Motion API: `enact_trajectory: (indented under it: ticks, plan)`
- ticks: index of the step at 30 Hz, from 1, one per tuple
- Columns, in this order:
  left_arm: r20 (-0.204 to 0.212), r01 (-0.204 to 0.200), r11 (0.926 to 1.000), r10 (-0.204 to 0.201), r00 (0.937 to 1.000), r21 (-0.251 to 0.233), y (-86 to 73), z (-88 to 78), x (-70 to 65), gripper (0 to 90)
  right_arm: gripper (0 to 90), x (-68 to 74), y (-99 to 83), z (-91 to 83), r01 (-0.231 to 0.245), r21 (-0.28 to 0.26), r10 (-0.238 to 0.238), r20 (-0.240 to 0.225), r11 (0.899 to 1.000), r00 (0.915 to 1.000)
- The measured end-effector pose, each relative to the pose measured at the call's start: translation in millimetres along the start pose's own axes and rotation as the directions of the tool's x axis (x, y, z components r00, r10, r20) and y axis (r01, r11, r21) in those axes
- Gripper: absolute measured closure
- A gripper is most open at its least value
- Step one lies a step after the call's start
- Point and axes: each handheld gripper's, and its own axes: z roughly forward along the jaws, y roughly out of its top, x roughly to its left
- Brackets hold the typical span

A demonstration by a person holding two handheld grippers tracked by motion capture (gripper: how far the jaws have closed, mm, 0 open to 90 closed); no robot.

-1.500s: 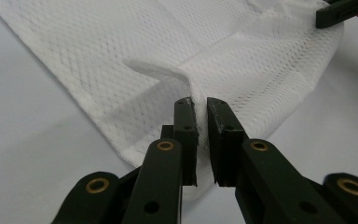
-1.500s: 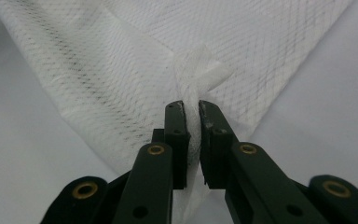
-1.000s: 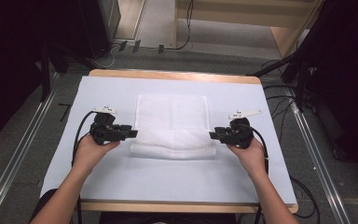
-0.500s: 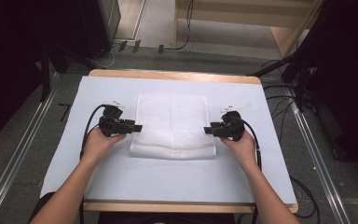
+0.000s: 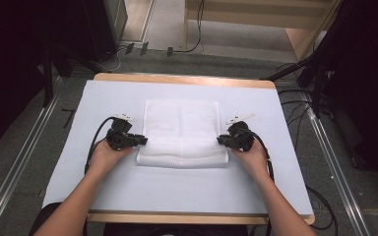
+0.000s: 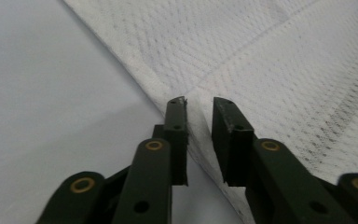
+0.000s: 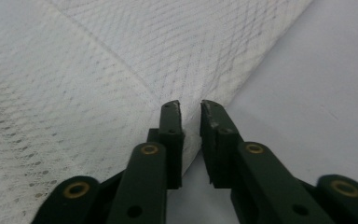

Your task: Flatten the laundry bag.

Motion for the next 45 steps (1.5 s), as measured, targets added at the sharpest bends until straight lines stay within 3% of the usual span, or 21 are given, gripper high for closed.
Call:
enact_trajectory:
  ticks: [2,6,14,16,22,27,30,37,38,41,45]
  plan:
    - [-0.003,-0.003,1.0,0.003,1.0,0.003,0.1,-0.1,0.0,84.2,85.4,0.5,0.6,-0.4,-0.005,0.006,0.005,-0.003,1.0,1.0]
    - [-0.001,-0.005,1.0,0.005,1.0,-0.006,1.2,-3.6,-0.1,89.0,85.9,-1.6,2.2,-4.0,-0.026,0.001,0.026,-0.013,1.0,0.9996]
    - [0.013,-0.007,0.9989,0.008,0.9999,-0.046,3.5,-14.8,-2.7,89.9,85.4,-2.3,3.5,-14.9,-0.048,-0.039,0.046,-0.036,0.998,0.9983]
    - [0.015,-0.01,0.9978,0.011,0.9998,-0.066,3.5,-19.4,-3.9,89.9,82.8,-3.1,4.0,-19.9,-0.053,-0.073,0.05,-0.05,0.996,0.9975]
    - [0.025,-0.01,0.997,0.012,0.9996,-0.076,3.5,-25.0,-5.9,89.9,89.4,-2.8,5.9,-22.4,-0.068,-0.06,0.063,-0.074,0.996,0.9952]
    - [0.043,-0.014,0.9956,0.018,0.9989,-0.093,4.5,-32.6,-9.0,89.8,89.3,-0.2,8.7,-31.0,-0.066,-0.093,0.057,-0.091,0.994,0.9942]
    - [0.064,-0.035,0.9949,0.041,0.9971,-0.095,5.0,-47.4,-16.0,89.4,89.0,7.4,7.1,-46.2,-0.052,-0.117,0.039,-0.112,0.992,0.993]
    - [0.066,-0.062,0.9943,0.068,0.9955,-0.087,-5.2,-64.4,-27.8,90.0,89.1,21.4,1.9,-59.2,-0.031,-0.109,0.014,-0.146,0.994,0.9892]
    - [0.079,-0.064,0.994,0.071,0.9943,-0.088,-6.7,-65.4,-29.1,90.0,89.1,24.1,1.0,-61.1,-0.021,-0.112,0.005,-0.146,0.993,0.9893]
    - [0.066,-0.072,0.9941,0.078,0.9948,-0.08,-7.7,-64.3,-30.3,90.0,89.2,28.8,-3.2,-66.7,-0.019,-0.125,-0.001,-0.158,0.992,0.9875]
    - [0.052,-0.054,0.9944,0.059,0.9969,-0.091,-2.3,-62.0,-28.6,90.0,89.2,33.9,-4.8,-72.2,-0.027,-0.139,-0.002,-0.2,0.99,0.9798]
